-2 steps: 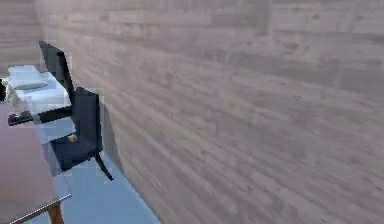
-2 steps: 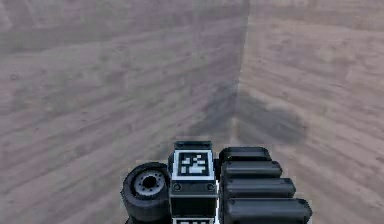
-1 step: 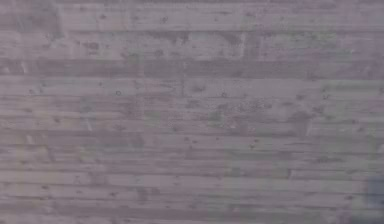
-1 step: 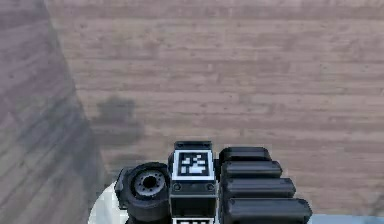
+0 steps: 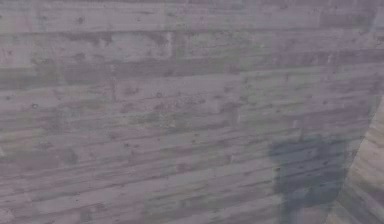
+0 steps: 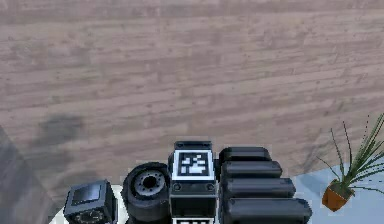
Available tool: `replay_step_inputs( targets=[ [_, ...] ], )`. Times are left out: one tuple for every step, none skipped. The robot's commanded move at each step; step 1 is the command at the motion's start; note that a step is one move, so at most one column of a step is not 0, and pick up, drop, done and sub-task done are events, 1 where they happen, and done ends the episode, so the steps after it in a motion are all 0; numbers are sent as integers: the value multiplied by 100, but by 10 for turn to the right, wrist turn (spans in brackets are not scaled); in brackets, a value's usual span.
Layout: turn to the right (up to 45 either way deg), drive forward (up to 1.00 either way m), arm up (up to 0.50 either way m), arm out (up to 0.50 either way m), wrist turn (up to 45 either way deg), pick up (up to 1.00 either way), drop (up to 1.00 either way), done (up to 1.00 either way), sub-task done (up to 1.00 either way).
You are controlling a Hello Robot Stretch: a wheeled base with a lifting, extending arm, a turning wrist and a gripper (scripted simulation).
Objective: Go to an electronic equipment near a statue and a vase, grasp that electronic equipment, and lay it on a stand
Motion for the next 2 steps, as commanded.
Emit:
replay_step_inputs(
  targets=[
    [0,0,0,32,0,0,0,0,0],
    [0,0,0,0,390,0,0,0,0]
  ],
)
